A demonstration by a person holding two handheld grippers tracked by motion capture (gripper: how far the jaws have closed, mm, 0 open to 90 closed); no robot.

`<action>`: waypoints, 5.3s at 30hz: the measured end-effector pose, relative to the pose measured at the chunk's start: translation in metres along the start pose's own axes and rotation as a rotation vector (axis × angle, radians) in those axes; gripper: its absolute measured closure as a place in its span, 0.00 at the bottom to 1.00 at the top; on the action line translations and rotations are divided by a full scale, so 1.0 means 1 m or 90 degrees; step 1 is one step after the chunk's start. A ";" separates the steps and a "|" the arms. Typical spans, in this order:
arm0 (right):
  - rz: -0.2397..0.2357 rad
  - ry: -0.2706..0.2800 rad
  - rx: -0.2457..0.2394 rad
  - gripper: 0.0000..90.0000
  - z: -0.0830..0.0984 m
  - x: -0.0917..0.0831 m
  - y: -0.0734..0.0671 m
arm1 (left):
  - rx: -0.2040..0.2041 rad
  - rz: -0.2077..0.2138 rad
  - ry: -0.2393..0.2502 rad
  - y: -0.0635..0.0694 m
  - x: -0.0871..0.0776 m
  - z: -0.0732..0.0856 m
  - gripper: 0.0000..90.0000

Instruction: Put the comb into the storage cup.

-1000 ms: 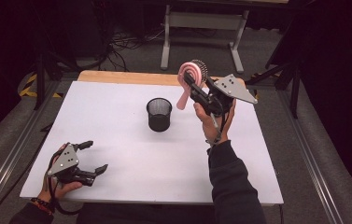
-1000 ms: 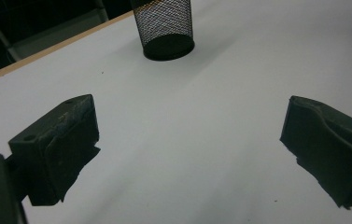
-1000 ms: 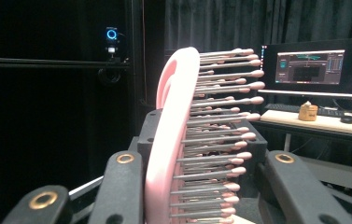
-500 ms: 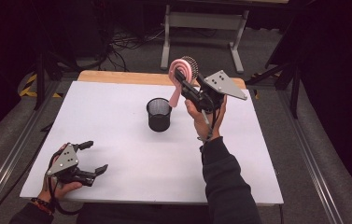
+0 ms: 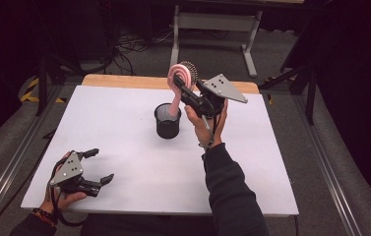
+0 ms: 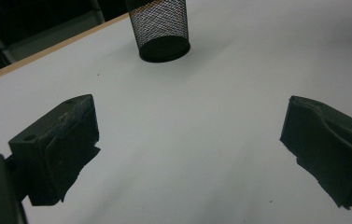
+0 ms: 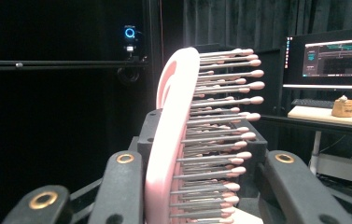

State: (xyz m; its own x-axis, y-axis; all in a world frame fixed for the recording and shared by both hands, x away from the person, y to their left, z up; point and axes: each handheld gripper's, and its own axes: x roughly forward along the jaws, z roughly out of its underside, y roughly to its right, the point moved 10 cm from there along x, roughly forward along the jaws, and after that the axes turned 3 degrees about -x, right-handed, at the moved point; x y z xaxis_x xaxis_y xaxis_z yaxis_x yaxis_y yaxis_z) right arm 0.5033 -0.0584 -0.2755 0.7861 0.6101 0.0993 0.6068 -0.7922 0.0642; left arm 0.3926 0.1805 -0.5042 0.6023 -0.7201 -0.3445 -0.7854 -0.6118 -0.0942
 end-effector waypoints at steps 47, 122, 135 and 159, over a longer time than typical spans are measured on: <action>-0.003 -0.090 0.081 0.70 0.088 0.021 0.006 | 0.010 0.013 -0.006 0.005 0.004 0.001 0.06; 0.099 -0.151 -0.084 0.08 0.104 0.003 0.010 | 0.013 0.028 -0.016 0.013 0.011 0.001 0.06; 0.096 -0.159 -0.097 0.07 0.103 0.002 0.009 | 0.014 0.028 -0.017 0.013 0.010 0.001 0.06; 0.112 -0.155 -0.136 0.07 0.094 -0.008 0.007 | 0.014 0.025 -0.016 0.012 0.011 0.001 0.06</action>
State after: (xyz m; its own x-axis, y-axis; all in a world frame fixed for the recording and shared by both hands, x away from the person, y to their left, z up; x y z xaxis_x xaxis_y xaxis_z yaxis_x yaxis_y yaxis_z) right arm 0.5125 -0.0683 -0.3688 0.8967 0.4287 -0.1100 0.4420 -0.8537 0.2755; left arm 0.3894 0.1656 -0.5101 0.5672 -0.7352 -0.3712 -0.8116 -0.5757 -0.0998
